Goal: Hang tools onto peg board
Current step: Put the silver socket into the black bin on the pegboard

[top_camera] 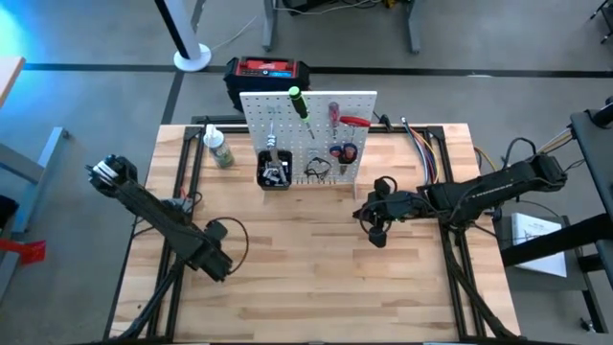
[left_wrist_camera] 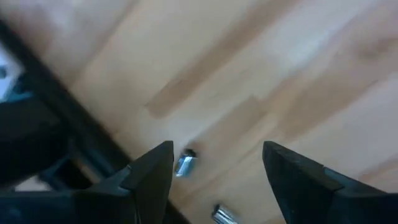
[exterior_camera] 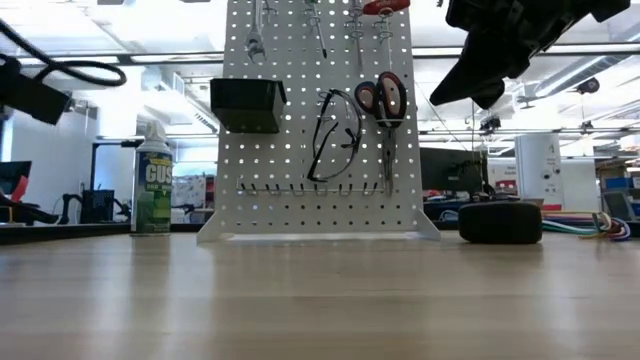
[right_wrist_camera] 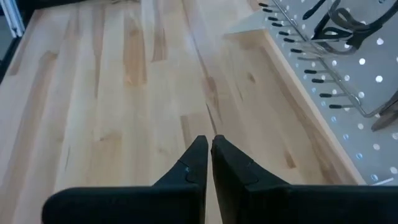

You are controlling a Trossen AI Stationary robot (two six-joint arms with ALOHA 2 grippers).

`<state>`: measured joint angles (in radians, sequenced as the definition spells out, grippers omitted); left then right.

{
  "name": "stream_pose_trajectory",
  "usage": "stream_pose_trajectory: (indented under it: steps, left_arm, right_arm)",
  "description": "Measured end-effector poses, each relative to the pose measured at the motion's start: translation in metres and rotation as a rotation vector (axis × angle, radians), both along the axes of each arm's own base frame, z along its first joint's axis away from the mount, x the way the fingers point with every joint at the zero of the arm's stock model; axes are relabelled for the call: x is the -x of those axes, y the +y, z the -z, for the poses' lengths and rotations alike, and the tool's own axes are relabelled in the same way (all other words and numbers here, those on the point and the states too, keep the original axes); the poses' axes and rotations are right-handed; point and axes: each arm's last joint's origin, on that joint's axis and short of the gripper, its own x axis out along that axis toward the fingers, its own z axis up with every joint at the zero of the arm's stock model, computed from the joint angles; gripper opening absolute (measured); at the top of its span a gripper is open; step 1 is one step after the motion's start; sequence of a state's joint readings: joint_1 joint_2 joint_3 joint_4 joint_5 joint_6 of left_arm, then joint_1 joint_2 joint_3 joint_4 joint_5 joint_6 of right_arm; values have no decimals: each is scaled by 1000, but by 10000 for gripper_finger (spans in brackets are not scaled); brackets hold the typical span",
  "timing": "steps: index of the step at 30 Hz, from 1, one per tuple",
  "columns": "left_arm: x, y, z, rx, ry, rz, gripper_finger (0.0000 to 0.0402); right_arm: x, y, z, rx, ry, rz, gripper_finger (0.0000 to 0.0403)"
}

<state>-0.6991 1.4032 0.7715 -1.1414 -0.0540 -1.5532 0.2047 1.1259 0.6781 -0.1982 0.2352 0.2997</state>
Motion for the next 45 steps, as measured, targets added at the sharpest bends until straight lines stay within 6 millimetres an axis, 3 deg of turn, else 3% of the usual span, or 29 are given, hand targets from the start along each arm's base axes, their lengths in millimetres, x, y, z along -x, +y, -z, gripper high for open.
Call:
stream_pose_trajectory:
  steps: [8, 17, 22, 28, 30, 38, 45]
  left_arm:
    - [18, 10, 18, 99, 134, 30, 233]
    - [25, 13, 47, 233, 91, 71, 203]
    - [26, 14, 45, 240, 91, 68, 153]
    - [26, 16, 43, 255, 77, 45, 35]
    - [26, 16, 41, 258, 60, 8, 26]
    - [-4, 8, 7, 73, -277, 101, 27]
    - [-32, 14, -66, -230, -645, 183, 27]
  right_arm:
    - [-1, 0, 2, -9, 14, 8, 8]
    - [0, 0, 4, -8, 18, 8, 8]
    - [0, 0, 5, -7, 22, 8, 8]
    - [0, 0, 5, -7, 21, 8, 8]
    - [0, 0, 5, -12, 21, 12, 8]
    - [0, 0, 5, -28, 18, 23, 8]
    - [-1, 0, -1, -33, 2, 24, 8]
